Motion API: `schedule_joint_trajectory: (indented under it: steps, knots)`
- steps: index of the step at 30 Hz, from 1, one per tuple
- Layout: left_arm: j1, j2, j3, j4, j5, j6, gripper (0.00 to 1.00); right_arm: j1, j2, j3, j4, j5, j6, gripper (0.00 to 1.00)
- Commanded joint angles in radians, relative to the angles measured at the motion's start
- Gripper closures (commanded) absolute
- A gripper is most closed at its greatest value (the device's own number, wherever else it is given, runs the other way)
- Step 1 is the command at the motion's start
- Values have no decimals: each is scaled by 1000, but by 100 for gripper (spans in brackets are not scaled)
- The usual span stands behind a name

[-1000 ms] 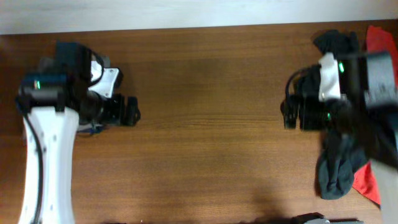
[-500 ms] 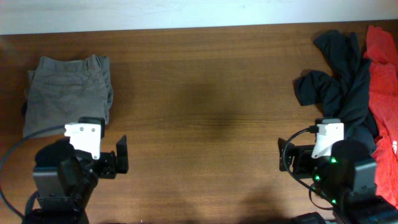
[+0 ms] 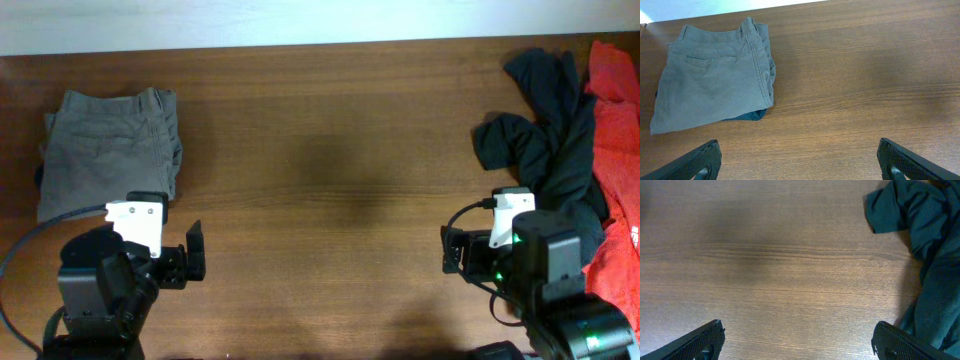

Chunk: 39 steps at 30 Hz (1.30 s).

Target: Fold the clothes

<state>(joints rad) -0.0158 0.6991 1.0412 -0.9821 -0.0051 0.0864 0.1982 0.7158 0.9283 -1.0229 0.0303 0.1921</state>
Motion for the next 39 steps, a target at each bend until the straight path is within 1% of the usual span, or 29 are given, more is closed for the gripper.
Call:
schedule_joint_trajectory:
  steps: [1,5,9,12,14,17,23,28,39]
  knots:
    - [-3,-6,-8,1,-10,13,1,6,26,-3,2,24,11,1]
    - [-3,-6,-8,2,-10,13,1,-1,22,-5,2,24,11,1]
    - [-3,-6,-8,2,-10,13,1,-52,-13,-6,-19,11,10,1]
    - [-3,-6,-8,2,-10,13,1,-108,-82,-26,16,-15,-55,1]
    - [-3,-6,-8,2,-10,13,1,-148,-148,-63,70,-46,-133,1]
    - [-3,-6,-8,2,-10,13,1,-198,-265,-150,167,-79,-185,1]
    - [-3,-6,-8,1,-10,13,1,-242,-510,-387,335,-90,-189,1]
    - [-3,-6,-8,1,-10,13,1,-246,-701,-584,484,-90,-198,1]
    - [-3,-6,-8,1,-10,13,1,-246,-712,-837,877,-108,-456,1]
